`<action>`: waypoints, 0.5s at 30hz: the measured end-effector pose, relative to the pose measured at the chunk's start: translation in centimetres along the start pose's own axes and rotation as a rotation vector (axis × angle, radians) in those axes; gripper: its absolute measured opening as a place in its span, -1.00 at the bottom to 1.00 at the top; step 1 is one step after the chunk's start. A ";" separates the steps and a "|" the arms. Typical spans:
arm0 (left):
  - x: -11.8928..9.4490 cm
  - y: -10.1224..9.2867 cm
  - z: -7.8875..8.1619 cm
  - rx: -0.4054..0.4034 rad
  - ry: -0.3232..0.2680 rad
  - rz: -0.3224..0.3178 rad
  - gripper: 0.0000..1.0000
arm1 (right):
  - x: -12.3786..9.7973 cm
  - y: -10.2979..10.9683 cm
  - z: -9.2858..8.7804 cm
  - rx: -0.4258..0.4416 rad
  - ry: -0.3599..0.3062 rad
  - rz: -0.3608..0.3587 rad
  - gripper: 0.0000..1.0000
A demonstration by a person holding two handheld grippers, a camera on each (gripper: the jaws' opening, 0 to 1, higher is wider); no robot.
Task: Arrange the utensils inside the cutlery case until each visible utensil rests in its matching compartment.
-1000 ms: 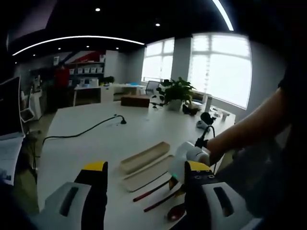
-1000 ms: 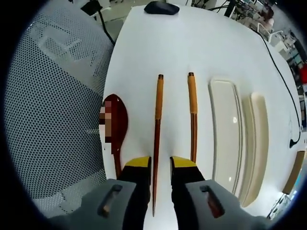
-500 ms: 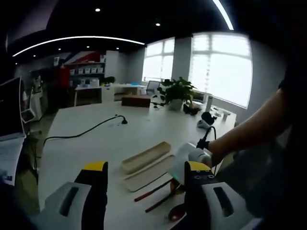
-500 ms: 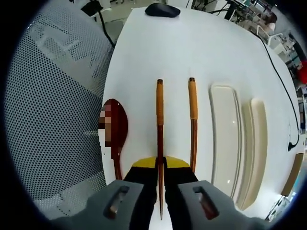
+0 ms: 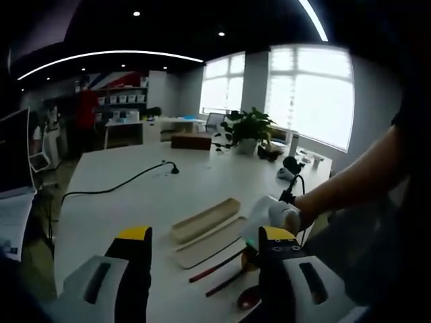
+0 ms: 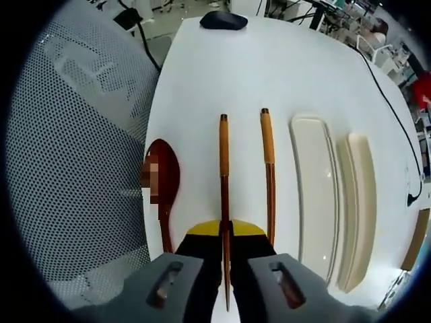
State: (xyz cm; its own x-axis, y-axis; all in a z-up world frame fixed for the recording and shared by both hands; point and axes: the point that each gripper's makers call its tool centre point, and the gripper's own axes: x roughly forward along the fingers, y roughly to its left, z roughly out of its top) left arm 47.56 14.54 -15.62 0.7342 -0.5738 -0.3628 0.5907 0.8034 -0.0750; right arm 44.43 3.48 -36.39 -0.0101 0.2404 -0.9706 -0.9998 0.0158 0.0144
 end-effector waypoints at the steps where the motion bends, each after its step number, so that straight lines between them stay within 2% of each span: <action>1: 0.0 0.0 0.0 0.000 0.001 0.001 0.32 | 0.0 0.2 0.0 0.002 -0.004 0.009 -1.00; 4: 0.0 0.1 0.0 -0.002 0.000 0.003 0.32 | -0.4 -0.2 0.4 0.022 -0.038 -0.002 -1.00; 15: 0.0 -0.1 -0.1 0.004 0.008 -0.001 0.32 | -2.5 -1.3 0.9 0.029 -0.069 -0.030 -1.00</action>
State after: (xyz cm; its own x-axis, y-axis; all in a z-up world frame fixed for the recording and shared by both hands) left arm 47.52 14.49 -15.75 0.7311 -0.5729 -0.3705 0.5923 0.8025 -0.0720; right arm 45.77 3.71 -33.77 0.0218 0.3057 -0.9519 -0.9986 0.0517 -0.0063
